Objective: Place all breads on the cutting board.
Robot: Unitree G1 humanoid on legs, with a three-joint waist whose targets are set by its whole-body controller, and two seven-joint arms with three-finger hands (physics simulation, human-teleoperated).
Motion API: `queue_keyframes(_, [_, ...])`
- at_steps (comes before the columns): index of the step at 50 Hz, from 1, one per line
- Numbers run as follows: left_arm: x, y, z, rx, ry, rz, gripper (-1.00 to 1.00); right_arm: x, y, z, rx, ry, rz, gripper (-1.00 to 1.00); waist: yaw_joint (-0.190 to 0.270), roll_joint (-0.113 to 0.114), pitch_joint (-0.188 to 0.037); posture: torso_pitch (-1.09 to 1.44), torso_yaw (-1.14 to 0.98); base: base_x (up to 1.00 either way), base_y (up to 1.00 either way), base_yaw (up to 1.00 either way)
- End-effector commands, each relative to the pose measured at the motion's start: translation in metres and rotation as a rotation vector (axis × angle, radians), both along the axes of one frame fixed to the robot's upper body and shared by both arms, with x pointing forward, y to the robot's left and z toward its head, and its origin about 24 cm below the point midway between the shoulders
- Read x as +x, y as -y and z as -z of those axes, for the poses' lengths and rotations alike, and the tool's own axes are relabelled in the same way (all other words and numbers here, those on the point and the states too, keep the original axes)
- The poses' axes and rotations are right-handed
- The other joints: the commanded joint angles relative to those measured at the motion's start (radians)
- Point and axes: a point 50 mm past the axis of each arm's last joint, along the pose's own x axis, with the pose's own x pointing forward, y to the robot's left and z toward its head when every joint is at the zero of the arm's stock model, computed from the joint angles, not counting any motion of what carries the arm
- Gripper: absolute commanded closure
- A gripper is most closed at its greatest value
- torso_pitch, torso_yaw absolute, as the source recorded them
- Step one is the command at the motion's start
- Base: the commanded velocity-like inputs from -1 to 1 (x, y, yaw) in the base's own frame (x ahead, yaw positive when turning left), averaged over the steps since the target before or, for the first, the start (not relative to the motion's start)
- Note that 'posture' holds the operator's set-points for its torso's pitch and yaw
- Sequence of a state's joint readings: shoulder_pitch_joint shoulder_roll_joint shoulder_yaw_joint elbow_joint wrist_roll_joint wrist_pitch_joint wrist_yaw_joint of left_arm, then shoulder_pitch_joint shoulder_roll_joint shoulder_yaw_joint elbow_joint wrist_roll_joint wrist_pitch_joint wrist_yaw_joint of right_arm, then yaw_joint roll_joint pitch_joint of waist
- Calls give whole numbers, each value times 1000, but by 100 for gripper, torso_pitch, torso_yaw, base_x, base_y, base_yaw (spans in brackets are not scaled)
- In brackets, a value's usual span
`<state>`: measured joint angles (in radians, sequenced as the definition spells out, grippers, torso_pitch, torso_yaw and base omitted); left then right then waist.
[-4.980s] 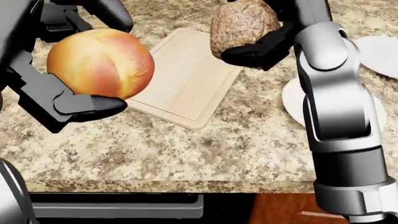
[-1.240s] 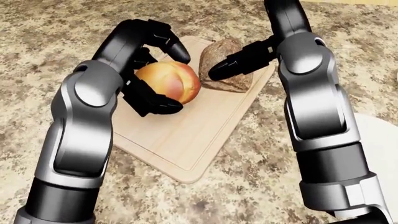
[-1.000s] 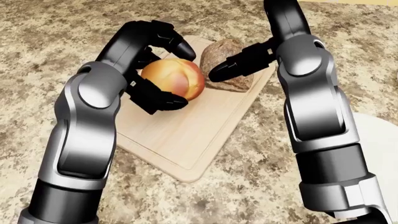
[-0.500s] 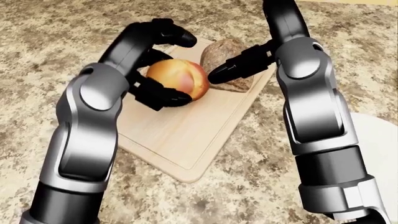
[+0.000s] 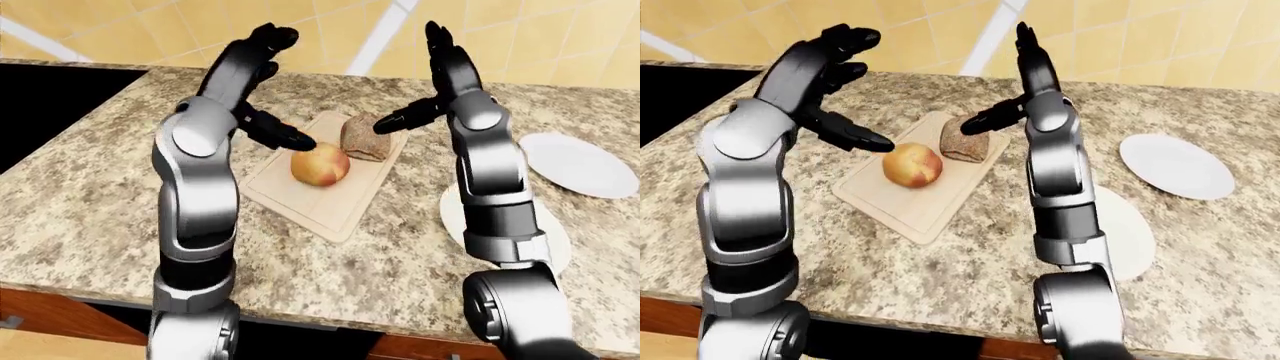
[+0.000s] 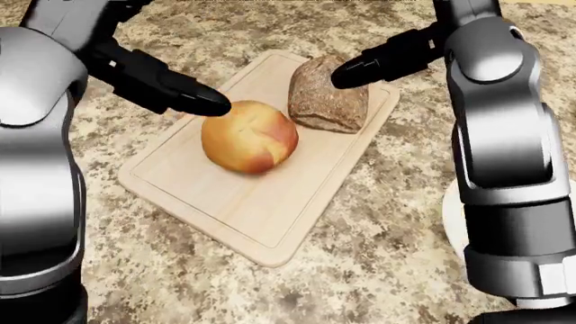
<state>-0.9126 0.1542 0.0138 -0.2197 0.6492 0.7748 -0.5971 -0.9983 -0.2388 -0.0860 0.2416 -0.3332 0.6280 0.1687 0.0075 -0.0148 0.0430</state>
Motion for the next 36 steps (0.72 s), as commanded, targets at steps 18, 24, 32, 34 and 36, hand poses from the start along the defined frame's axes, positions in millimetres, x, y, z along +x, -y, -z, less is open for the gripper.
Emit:
queue_keyframes(18, [-71, -88, -67, -129, 207, -197, -83, -70, 61, -70, 67, 207, 111, -100, 1, 3, -9, 0, 0, 0, 0, 0])
queue_keyframes(24, [-98, -117, -71, -153, 237, -269, -99, -93, 98, -59, 115, 214, 185, -100, -1, 4, -7, 0, 0, 0, 0, 0])
queue_keyframes(32, [-128, -150, -59, -212, 252, -353, -100, -139, 128, -65, 122, 286, 287, -100, 3, 5, -1, 0, 0, 0, 0, 0])
queue_keyframes(34, [-133, -157, -56, -226, 256, -372, -100, -145, 136, -63, 128, 289, 308, -100, 2, 7, 1, 0, 0, 0, 0, 0])
queue_keyframes(36, [-138, -161, -56, -232, 262, -382, -100, -150, 144, -59, 135, 287, 333, -100, 1, 8, 3, 0, 0, 0, 0, 0])
